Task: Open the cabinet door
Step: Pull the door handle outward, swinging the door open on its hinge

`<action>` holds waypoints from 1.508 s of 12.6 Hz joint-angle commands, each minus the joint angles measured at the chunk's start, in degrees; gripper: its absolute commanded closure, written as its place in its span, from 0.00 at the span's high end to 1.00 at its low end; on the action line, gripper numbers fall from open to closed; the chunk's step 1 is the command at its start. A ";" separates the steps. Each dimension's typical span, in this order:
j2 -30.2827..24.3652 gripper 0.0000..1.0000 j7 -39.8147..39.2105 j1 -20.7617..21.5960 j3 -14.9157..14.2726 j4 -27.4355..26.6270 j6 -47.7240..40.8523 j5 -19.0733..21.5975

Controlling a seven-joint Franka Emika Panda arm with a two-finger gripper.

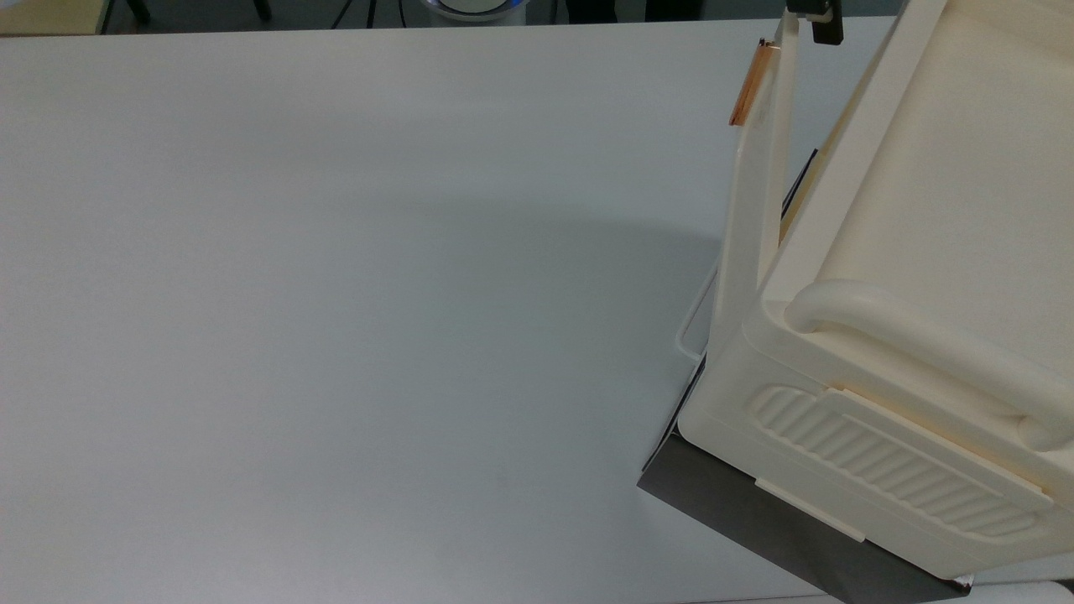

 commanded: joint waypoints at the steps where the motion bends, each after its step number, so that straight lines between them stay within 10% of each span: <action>1: -0.92 0.75 0.42 -3.17 -0.82 -1.76 1.38 -0.26; 19: -1.19 0.83 7.61 -14.08 -2.92 -5.18 -5.30 -9.48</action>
